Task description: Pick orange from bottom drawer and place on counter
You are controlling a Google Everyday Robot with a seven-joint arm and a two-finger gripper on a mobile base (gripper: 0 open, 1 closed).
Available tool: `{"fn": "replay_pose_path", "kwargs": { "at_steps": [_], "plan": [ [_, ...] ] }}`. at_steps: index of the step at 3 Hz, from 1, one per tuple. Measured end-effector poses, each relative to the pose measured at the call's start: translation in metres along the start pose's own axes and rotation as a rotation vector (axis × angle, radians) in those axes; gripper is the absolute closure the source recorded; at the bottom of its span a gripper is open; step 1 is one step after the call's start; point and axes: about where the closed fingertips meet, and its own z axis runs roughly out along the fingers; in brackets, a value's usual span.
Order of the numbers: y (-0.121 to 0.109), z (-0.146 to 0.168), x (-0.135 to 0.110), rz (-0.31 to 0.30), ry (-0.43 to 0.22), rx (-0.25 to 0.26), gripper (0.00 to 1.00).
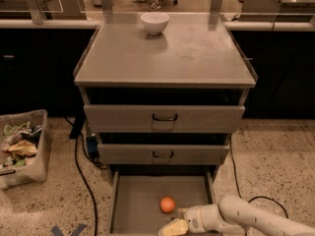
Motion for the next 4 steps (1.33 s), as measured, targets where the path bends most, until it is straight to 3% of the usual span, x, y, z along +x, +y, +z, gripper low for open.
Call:
{"fn": "replay_pose_path", "kwargs": {
  "at_steps": [1, 2, 3, 4],
  "plan": [
    [-0.003, 0.002, 0.000, 0.000, -0.006, 0.000, 0.00],
    [-0.016, 0.015, 0.002, -0.015, 0.007, 0.048, 0.00],
    [-0.052, 0.032, -0.018, -0.045, -0.021, 0.171, 0.00],
    [-0.065, 0.031, -0.038, -0.080, -0.083, 0.286, 0.00]
  ]
}}
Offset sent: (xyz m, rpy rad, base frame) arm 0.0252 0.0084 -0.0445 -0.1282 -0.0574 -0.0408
